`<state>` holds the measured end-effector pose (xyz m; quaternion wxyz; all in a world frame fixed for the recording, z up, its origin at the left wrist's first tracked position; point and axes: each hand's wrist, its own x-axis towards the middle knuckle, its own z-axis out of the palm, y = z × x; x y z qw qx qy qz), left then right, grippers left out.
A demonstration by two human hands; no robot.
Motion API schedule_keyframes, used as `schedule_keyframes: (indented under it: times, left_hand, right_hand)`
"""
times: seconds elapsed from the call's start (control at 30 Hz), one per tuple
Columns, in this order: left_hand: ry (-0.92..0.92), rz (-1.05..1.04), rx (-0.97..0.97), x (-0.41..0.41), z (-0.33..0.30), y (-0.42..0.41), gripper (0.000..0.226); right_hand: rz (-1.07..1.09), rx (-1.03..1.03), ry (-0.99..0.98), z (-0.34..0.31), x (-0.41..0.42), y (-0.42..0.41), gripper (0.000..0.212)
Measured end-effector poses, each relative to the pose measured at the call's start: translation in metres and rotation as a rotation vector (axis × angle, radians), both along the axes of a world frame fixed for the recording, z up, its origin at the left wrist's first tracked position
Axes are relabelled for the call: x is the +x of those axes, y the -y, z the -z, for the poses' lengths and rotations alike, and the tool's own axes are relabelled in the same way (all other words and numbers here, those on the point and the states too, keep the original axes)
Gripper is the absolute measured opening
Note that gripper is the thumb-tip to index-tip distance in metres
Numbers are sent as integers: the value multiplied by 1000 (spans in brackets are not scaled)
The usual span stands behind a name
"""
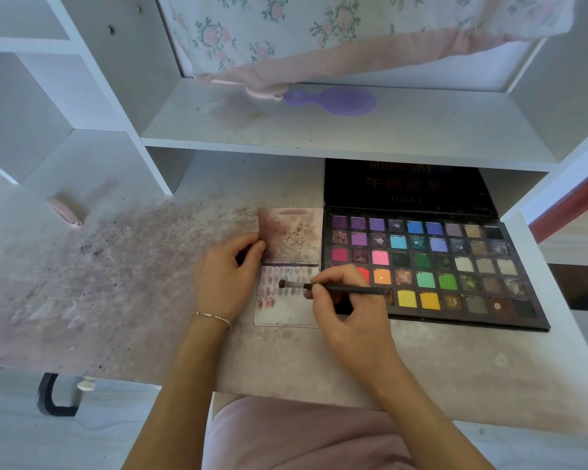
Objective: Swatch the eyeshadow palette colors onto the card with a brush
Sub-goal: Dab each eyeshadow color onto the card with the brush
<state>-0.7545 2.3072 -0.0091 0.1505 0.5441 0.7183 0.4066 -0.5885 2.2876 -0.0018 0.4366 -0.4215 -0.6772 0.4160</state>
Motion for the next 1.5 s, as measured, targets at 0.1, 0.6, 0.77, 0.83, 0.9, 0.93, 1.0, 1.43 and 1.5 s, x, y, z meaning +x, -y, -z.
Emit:
schedule_keyframes:
  times: [0.1, 0.6, 0.77, 0.83, 0.9, 0.93, 1.0, 1.43, 1.5]
  left_hand:
    - [5, 5, -9, 0, 1, -1, 19]
    - [21, -3, -24, 1, 2, 1, 18]
    - [16, 0, -26, 0, 3, 0, 21]
    - [19, -3, -19, -1, 4, 0, 20]
    - [22, -2, -16, -1, 5, 1, 20]
    - [26, -2, -14, -1, 5, 1, 21]
    - [33, -4, -14, -1, 4, 0, 21]
    - [28, 5, -16, 2, 1, 1, 22]
    - [25, 2, -14, 2, 1, 1, 22]
  right_hand:
    - [34, 2, -78, 1, 2, 0, 22]
    - [300, 104, -40, 1, 74, 5, 23]
    - [429, 119, 72, 1, 98, 2, 17]
    - [421, 122, 83, 2, 99, 1, 18]
    - [393, 135, 102, 3, 98, 1, 20]
    - [377, 142, 114, 4, 98, 1, 22]
    - [347, 150, 133, 4, 97, 0, 27]
    - [318, 110, 175, 5, 97, 0, 31]
    - [325, 111, 177, 4, 97, -1, 32]
